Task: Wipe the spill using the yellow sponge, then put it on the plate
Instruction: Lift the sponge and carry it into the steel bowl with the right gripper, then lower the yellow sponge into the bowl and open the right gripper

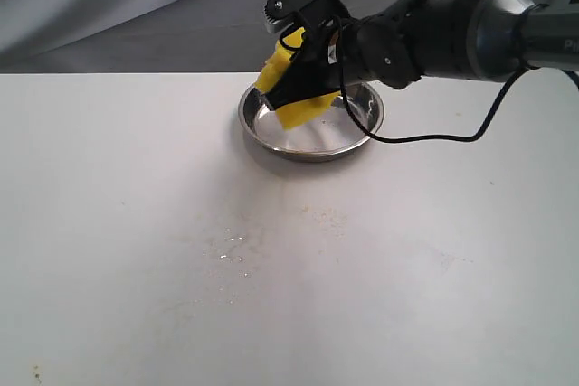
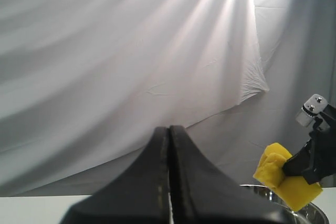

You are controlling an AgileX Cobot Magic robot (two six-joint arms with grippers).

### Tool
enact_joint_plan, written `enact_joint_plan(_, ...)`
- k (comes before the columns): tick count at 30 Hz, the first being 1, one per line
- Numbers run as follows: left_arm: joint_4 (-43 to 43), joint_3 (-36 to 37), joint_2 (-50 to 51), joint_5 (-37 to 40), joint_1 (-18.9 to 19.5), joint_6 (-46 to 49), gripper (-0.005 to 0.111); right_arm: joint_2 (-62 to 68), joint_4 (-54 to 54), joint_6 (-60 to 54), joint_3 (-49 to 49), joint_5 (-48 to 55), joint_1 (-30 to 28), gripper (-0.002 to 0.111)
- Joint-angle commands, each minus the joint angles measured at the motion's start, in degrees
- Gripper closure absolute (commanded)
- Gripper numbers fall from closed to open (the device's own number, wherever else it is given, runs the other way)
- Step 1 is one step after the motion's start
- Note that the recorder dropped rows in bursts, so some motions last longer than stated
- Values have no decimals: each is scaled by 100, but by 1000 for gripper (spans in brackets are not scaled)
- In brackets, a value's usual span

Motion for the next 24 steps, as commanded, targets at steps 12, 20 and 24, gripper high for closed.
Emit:
enact_joint_plan(12, -25, -7, -23, -38, -31, -13, 107, 206, 32, 42, 3, -565, -86, 108)
enact_joint_plan(20, -25, -7, -23, -38, -31, 2, 107, 531, 32, 28, 3, -987, -86, 108)
enact_joint_plan(24, -25, -7, -23, -38, -31, 2, 107, 794, 32, 28, 3, -1446, -91, 108)
